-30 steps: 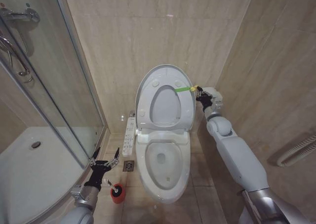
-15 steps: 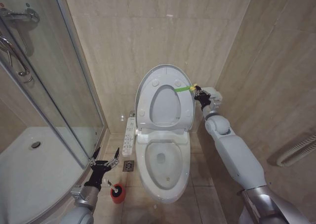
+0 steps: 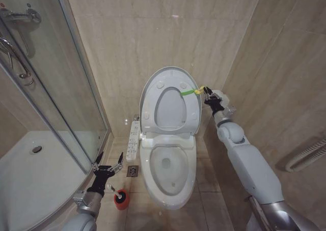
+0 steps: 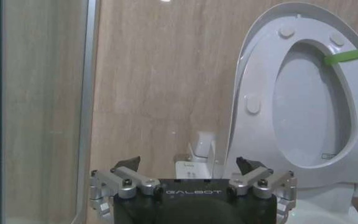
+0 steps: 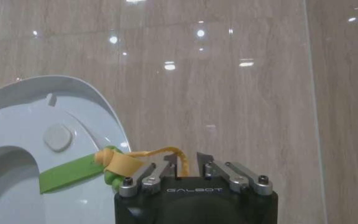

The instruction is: Open the toilet lid, clean the toilet bowl with a toilet brush, close the toilet lid, and flush.

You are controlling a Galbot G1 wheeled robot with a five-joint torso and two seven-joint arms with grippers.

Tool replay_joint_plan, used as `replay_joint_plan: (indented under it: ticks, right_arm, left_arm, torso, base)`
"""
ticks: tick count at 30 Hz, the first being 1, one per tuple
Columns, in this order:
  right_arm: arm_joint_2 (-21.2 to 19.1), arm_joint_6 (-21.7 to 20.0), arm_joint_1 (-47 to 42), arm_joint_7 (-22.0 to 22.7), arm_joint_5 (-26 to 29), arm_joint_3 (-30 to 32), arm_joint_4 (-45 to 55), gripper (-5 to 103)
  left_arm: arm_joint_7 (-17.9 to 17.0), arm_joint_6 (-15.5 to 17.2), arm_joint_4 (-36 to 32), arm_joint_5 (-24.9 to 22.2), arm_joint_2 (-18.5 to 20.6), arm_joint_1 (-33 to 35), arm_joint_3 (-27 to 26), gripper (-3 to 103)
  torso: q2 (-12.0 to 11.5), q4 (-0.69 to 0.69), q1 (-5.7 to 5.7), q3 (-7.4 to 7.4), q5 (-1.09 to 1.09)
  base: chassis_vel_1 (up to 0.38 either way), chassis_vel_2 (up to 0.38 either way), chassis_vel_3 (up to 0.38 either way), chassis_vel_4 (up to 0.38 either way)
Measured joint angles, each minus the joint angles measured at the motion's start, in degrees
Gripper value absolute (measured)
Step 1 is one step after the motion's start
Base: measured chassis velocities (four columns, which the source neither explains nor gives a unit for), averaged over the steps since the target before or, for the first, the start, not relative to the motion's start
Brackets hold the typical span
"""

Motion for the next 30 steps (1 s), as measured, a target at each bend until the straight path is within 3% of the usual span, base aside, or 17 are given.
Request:
replay_joint_plan:
  ticks: [4, 5, 12, 13, 20, 21, 30]
  right_arm:
    - [-0.4, 0.4, -0.9, -0.3, 0.3, 0.6, 0.9, 17]
    - [-0.5, 0.4, -1.1, -0.3, 0.4, 0.8, 1.2, 44]
    - [-1.3, 0.4, -3.8, -0.2, 0.8, 2.4, 4.3, 44]
    - [-1.5, 0.3, -4.4, -0.2, 0.8, 2.6, 4.8, 71]
    - [-2.5, 0.2, -8.6, -0.1, 1.2, 4.3, 8.4, 71]
    - [-2.6, 0.2, -9.5, -0.1, 1.4, 4.7, 9.2, 97]
    - [-3.4, 0.6, -15.9, 0.6, 2.3, 6.9, 14.9, 100]
  left_arm:
    - [0.0, 0.0, 0.0, 0.0, 0.0, 0.0, 0.0, 100]
    - [0.0, 0.0, 0.0, 0.0, 0.0, 0.0, 0.0, 100]
    - [0.0, 0.0, 0.0, 0.0, 0.0, 0.0, 0.0, 100]
    - [0.0, 0.0, 0.0, 0.0, 0.0, 0.0, 0.0, 100]
    - [0.0, 0.0, 0.0, 0.0, 0.0, 0.0, 0.0, 100]
    - [0.0, 0.0, 0.0, 0.0, 0.0, 0.0, 0.0, 100]
    - [0.0, 0.0, 0.0, 0.0, 0.0, 0.0, 0.0, 100]
  torso:
    - [0.0, 0.01, 0.0, 0.0, -0.01]
    - [0.0, 0.01, 0.0, 0.0, -0.01]
    - [0.0, 0.0, 0.0, 0.0, -0.01]
    - [0.0, 0.01, 0.0, 0.0, -0.01]
    - [0.0, 0.01, 0.0, 0.0, -0.01]
    - [0.0, 0.0, 0.0, 0.0, -0.01]
    - [0.0, 0.01, 0.0, 0.0, -0.01]
  base:
    - [0.0, 0.0, 0.0, 0.0]
    - [0.0, 0.0, 0.0, 0.0]
    - [0.0, 0.0, 0.0, 0.0]
    - [0.0, 0.0, 0.0, 0.0]
    - [0.0, 0.0, 0.0, 0.0]
    - [0.0, 0.0, 0.0, 0.0]
    - [0.0, 0.0, 0.0, 0.0]
